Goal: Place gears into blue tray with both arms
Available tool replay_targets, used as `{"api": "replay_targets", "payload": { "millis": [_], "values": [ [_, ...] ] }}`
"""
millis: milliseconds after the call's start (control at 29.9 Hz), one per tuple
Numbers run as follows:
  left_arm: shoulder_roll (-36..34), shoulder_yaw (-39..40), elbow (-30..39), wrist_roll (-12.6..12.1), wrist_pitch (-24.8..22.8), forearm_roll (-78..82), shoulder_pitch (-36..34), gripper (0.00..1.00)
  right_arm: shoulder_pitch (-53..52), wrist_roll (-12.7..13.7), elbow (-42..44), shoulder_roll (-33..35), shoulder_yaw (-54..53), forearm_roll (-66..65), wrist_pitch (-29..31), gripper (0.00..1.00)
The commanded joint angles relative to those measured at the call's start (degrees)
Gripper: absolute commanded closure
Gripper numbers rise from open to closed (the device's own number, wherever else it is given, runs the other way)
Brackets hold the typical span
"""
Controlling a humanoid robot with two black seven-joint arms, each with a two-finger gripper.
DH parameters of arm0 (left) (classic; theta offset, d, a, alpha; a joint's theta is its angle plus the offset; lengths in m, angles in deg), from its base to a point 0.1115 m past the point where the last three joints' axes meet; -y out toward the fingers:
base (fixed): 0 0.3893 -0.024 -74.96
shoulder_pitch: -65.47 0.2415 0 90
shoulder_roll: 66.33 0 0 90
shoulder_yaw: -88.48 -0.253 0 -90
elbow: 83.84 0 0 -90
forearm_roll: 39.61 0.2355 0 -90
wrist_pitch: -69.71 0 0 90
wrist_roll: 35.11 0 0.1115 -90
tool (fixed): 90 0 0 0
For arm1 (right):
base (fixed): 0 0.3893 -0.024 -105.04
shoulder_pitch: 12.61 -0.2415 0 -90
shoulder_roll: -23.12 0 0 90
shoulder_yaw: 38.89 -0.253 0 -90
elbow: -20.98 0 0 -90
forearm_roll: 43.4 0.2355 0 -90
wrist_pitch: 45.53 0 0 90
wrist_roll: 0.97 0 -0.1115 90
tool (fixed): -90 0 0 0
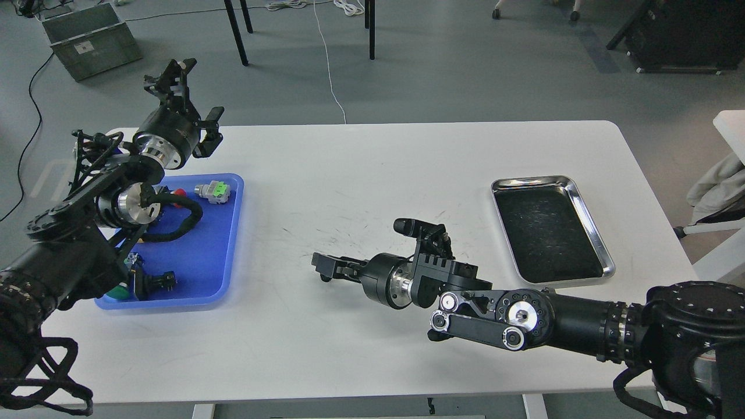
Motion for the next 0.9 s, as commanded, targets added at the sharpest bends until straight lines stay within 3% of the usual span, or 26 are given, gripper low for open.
{"api": "replay_targets", "payload": {
  "millis": [0, 267, 501, 635, 768, 869],
  "values": [
    [-0.66, -0.05, -0.01, -0.34, 0.34, 0.00, -0.04, 0.02, -1.40, 0.09, 0.87, 0.01, -7.96, 0.02, 0.22, 0.12],
    [-3.13, -1.29, 0.43, -1.65, 2.80, 0.18, -2.59, 0.02, -6.06, -0.09, 10.00, 0.01, -25.01, 8.96, 0.75, 0.10],
    [-3.21, -1.37, 0.78, -2.80, 2.98, 2.19, -3.82, 0.02, -6.77, 0.00, 11.24, 0.01, -41.18, 25.73, 4.08, 0.08],
    [-3.30, -1.37, 1.31, -3.32, 3.24, 8.16, -5.32, 0.02, -5.02, -0.09, 12.56, 8.16, -45.50, 41.46, 7.33, 0.08],
    [-4.00, -1.55, 5.43, -5.69, 2.98, 14.40, -5.49, 0.02, -0.63, -0.35, 14.40, 15.55, -47.26, 55.97, 13.83, 0.07],
    [-6.19, -5.66, 8.69, -6.58, 1.75, 22.57, -5.32, 0.02, 3.85, -0.44, 14.58, 18.55, -49.19, 61.27, 17.62, 0.07]
  ]
}}
